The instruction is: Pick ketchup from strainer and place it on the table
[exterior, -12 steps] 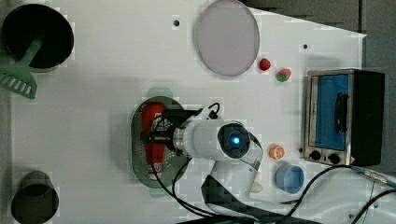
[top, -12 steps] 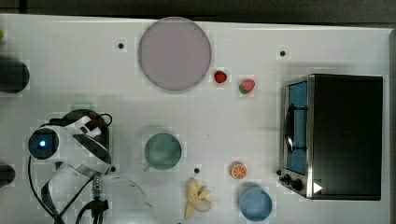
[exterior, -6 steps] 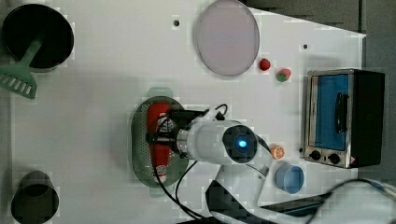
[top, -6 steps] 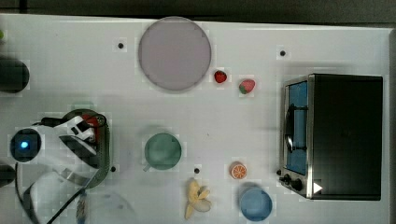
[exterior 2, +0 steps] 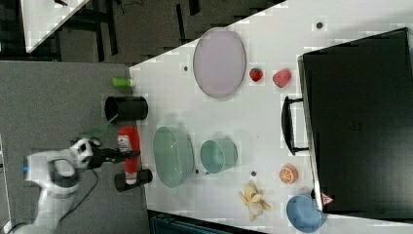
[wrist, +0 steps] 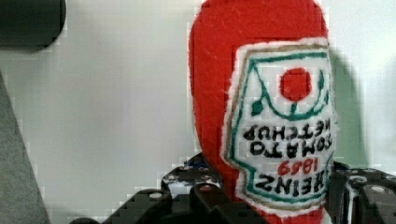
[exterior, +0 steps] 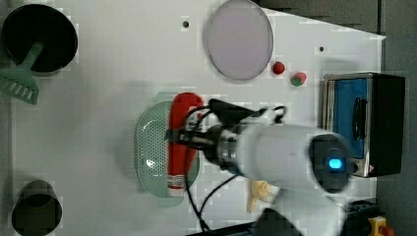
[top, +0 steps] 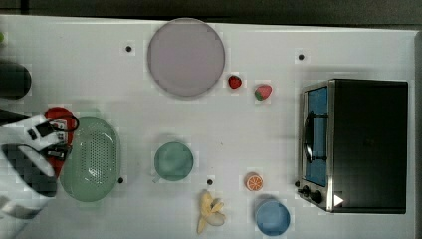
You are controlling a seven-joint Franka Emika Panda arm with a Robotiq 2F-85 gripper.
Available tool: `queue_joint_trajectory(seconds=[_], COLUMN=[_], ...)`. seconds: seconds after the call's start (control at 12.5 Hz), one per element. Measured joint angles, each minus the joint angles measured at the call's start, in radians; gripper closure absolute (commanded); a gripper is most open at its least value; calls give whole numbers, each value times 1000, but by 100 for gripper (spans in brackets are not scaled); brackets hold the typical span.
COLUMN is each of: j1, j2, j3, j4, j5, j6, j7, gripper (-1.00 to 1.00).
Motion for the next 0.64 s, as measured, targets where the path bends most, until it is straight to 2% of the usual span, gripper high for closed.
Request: queue_joint_trajectory(seconds=[0.24, 0.48, 0.64], j1=[-13, -31, -62], j2=[-16, 27, 54], j3=[-19, -87, -156], j4=[153, 278, 310], j5=[16, 6, 5], j6=[-186, -282, -300], j7=[-3, -48, -99], gripper=[-21, -21, -21])
